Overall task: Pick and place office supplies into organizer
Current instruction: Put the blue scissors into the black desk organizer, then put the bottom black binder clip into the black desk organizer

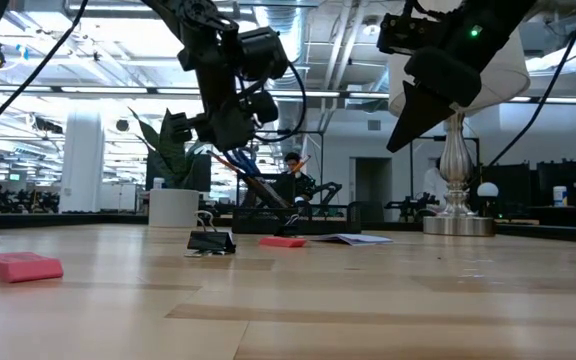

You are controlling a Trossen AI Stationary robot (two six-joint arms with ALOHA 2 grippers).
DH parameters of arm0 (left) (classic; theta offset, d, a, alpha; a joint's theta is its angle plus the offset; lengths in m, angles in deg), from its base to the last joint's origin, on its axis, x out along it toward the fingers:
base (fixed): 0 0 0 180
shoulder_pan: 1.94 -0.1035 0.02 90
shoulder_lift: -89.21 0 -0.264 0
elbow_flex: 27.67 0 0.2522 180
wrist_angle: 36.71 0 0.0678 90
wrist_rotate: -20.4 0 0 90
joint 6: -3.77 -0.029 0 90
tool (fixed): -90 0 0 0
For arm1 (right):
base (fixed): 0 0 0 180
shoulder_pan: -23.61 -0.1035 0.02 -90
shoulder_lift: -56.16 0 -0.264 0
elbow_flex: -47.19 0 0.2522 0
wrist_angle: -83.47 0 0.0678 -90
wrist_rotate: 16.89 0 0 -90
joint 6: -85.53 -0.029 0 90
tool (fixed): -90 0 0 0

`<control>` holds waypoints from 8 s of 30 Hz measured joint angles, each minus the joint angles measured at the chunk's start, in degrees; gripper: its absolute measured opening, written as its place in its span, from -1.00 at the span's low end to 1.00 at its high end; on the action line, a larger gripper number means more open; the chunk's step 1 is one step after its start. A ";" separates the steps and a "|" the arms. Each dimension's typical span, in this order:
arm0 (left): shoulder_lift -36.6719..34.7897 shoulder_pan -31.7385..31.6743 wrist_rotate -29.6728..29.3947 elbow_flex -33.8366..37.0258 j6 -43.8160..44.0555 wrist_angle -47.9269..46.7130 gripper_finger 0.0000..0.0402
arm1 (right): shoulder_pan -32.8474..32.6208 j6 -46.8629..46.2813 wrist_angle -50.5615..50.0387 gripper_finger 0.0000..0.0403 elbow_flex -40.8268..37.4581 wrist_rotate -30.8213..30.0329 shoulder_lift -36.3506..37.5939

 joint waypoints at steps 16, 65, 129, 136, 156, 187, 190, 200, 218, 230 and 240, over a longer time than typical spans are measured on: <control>-0.09 4.26 -0.31 0.00 3.12 -0.26 -0.19 | -0.02 -0.43 0.00 -0.67 0.00 0.02 0.00; -52.70 25.18 43.70 14.43 94.75 1.07 -0.19 | -10.76 -9.12 53.63 -0.67 -19.56 -21.27 -0.04; -91.49 45.69 53.91 70.42 99.83 40.67 -0.19 | -10.94 9.47 67.44 -0.32 7.24 -4.47 -34.82; -91.52 45.70 53.69 70.44 99.87 40.17 -0.19 | -8.65 9.42 65.34 -0.31 7.65 -1.72 -34.82; -91.52 45.70 52.48 70.49 100.26 40.02 -0.19 | -5.53 7.91 65.01 -0.33 7.69 5.69 -37.98; -91.52 45.70 52.49 70.53 100.29 40.02 -0.19 | -3.53 5.88 65.16 -0.73 7.87 7.26 -38.26; -91.52 45.70 52.48 70.53 100.30 40.02 -0.19 | -3.23 5.79 65.48 -0.83 7.89 7.04 -38.18; -91.52 45.70 52.51 70.53 100.31 40.00 -0.19 | -1.79 5.75 65.59 -0.97 7.89 7.32 -38.23; -91.49 45.69 52.51 70.53 100.30 39.72 -0.19 | 8.68 11.62 65.24 -0.99 8.07 7.47 -35.02; -91.49 45.68 52.51 70.55 100.29 39.15 -0.19 | 20.40 18.76 53.20 -1.00 11.91 10.18 -27.60; -91.49 45.68 52.51 70.55 100.29 39.19 -0.19 | 27.54 19.51 45.10 -1.00 14.25 17.27 -27.78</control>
